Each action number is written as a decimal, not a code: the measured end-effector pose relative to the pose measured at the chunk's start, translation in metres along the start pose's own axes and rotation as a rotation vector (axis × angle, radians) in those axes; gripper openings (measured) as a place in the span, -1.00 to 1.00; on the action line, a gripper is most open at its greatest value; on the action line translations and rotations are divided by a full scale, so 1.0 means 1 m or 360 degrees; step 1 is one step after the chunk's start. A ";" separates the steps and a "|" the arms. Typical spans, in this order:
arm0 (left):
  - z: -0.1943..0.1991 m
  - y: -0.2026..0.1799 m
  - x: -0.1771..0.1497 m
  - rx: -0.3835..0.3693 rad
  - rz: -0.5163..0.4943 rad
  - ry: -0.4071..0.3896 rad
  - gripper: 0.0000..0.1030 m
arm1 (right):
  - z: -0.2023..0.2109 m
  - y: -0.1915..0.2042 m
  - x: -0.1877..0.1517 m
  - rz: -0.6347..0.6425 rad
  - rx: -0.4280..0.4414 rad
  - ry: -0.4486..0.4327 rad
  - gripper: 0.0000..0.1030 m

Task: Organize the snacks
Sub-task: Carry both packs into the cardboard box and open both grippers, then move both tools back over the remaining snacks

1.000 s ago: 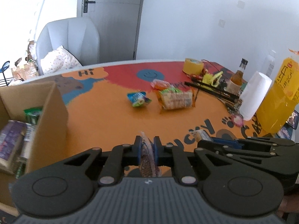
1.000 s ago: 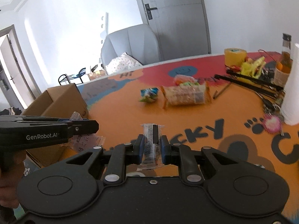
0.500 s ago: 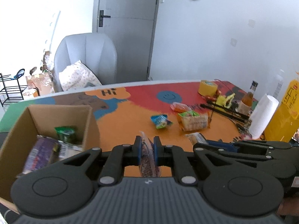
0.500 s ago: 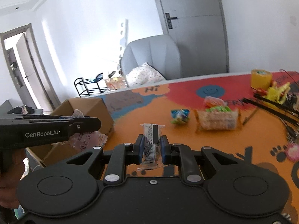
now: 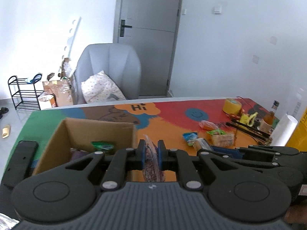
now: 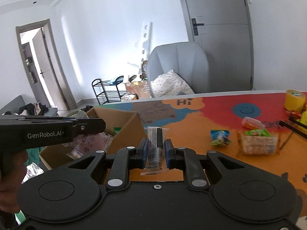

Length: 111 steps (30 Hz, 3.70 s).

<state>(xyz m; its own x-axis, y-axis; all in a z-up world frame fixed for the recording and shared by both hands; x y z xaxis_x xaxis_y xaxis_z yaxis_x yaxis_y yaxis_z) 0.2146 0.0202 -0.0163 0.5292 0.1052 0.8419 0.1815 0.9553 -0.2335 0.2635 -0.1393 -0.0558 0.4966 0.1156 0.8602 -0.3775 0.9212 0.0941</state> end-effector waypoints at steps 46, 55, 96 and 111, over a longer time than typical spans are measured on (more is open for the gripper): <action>0.044 0.093 -0.029 0.0223 0.0269 -0.0005 0.26 | -0.016 0.076 0.010 0.0060 0.0134 0.0000 -0.33; 0.035 0.081 -0.025 0.0194 0.0258 -0.0030 0.65 | -0.012 0.044 0.005 -0.0035 0.0024 0.0029 0.01; -0.058 -0.018 -0.005 -0.0013 0.0102 0.0113 0.77 | 0.001 -0.105 -0.010 -0.0260 -0.0341 0.0024 0.51; -0.104 -0.044 0.000 -0.0056 0.0078 0.0165 0.77 | -0.023 -0.154 -0.021 -0.0392 -0.0363 0.0102 0.46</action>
<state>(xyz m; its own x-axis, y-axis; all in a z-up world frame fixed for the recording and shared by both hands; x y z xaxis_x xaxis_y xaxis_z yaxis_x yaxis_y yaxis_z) 0.2931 -0.0505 -0.0569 0.6205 0.1207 0.7748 0.1816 0.9391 -0.2917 0.3296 -0.2747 -0.1000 0.6021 -0.1043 0.7916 -0.0589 0.9829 0.1744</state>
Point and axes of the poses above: each gripper's, at about its wrist camera, not at the fingertips, and z roughly against the way its jaws point, y to its left, x to its top, the point moved 4 cm from there along -z, roughly the way its jaws point, and after that the axes turned 15 degrees about -x, right-handed, at the moved point
